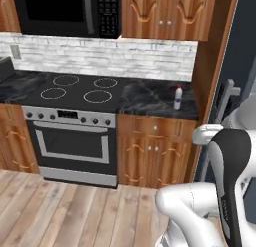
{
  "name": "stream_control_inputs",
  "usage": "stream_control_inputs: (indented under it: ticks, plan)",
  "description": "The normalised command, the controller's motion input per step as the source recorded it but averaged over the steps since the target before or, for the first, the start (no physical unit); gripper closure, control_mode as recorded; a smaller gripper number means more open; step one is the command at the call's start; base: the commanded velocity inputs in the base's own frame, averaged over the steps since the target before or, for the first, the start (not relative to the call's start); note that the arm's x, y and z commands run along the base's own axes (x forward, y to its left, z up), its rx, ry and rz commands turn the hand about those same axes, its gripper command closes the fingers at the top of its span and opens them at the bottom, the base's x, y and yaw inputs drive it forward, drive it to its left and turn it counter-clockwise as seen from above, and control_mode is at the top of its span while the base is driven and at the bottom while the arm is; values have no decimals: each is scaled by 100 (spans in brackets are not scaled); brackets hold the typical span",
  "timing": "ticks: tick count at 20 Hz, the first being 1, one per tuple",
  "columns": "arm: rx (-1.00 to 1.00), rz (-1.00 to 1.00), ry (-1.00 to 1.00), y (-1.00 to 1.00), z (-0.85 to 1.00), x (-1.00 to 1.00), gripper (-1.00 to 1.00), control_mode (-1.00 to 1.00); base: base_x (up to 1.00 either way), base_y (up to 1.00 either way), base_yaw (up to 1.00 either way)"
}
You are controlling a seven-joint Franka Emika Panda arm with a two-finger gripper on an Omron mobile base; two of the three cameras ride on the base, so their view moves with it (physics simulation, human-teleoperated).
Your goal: Take the bottled waters from the counter and place them in the freezer to freeze. Close the freezer door after placing the bottles.
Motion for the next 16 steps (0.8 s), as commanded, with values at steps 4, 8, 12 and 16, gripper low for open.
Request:
stream_control_inputs:
  ticks: [4,8,12,16]
  plan:
    - [0,0,0,0,0,0,-100,100,0,75,-28]
    - [0,0,0,0,0,0,-100,100,0,61,-35]
    - [0,0,0,0,0,0,-100,100,4,57,-36]
    - [0,0,0,0,0,0,-100,100,4,60,-38]
